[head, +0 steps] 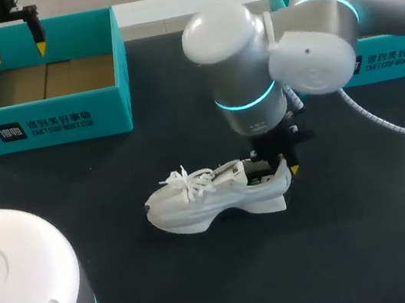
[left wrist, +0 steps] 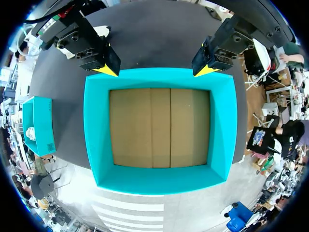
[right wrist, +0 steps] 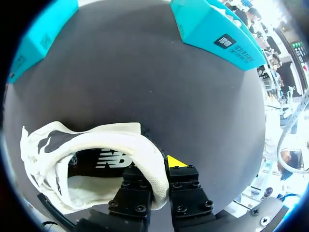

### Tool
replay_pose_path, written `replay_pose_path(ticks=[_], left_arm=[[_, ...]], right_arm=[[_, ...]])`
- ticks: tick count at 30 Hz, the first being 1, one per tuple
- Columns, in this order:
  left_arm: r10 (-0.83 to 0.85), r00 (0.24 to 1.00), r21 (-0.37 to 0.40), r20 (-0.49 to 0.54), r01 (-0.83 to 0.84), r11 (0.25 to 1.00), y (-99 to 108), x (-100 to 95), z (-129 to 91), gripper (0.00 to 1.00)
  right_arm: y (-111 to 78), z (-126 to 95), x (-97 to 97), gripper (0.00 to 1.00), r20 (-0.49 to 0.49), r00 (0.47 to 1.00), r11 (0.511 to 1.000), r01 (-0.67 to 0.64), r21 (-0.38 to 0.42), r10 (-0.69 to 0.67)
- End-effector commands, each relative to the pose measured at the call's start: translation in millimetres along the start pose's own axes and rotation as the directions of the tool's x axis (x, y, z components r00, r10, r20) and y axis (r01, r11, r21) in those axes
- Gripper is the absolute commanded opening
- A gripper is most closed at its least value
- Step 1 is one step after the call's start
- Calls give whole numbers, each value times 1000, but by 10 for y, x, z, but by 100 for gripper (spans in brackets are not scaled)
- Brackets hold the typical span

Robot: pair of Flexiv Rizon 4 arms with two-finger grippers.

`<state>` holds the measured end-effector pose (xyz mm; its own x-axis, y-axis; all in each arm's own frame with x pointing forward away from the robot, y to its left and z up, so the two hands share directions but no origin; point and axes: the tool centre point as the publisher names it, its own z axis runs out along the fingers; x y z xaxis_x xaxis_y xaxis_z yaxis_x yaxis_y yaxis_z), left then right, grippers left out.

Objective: Take the shoe out of the shoebox, open the shoe tongue, remove and reinsert the insole, then place the shoe into the shoebox

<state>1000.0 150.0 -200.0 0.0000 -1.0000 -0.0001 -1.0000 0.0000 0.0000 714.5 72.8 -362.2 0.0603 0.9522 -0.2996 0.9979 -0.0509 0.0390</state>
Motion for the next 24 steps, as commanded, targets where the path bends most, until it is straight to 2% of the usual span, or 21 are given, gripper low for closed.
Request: replay_pose_path(ticks=[1, 2, 6, 10, 14, 17, 19, 24], left_arm=[[0, 1000, 0, 0, 0, 1000, 0, 0, 0, 100], [0, 1000, 0, 0, 0, 1000, 0, 0, 0, 100], [0, 1000, 0, 0, 0, 1000, 0, 0, 0, 100], [0, 1000, 0, 0, 0, 1000, 0, 0, 0, 100], [0, 1000, 0, 0, 0, 1000, 0, 0, 0, 100], [0, 1000, 0, 0, 0, 1000, 0, 0, 0, 100], [0, 1000, 0, 0, 0, 1000, 0, 0, 0, 100], [0, 1000, 0, 0, 0, 1000, 0, 0, 0, 100]], right_arm=[[18, 73, 93, 37, 18, 1000, 1000, 1, 6, -1], [21, 72, 79, 100, 23, 1000, 1000, 1, 10, -1], [24, -27, -13, 100, 26, 1000, 1000, -2, 1, 2], [-11, -308, -114, 100, -19, 1000, 999, 14, -40, -15], [-46, -625, -189, 100, -137, 983, 988, 112, -103, -125], [-29, -811, -173, 100, -175, 934, 943, 280, -181, -311], [-10, -946, -129, 100, -164, 854, 863, 457, -216, -493], [-10, -946, -129, 100, -164, 854, 863, 457, -216, -493]])
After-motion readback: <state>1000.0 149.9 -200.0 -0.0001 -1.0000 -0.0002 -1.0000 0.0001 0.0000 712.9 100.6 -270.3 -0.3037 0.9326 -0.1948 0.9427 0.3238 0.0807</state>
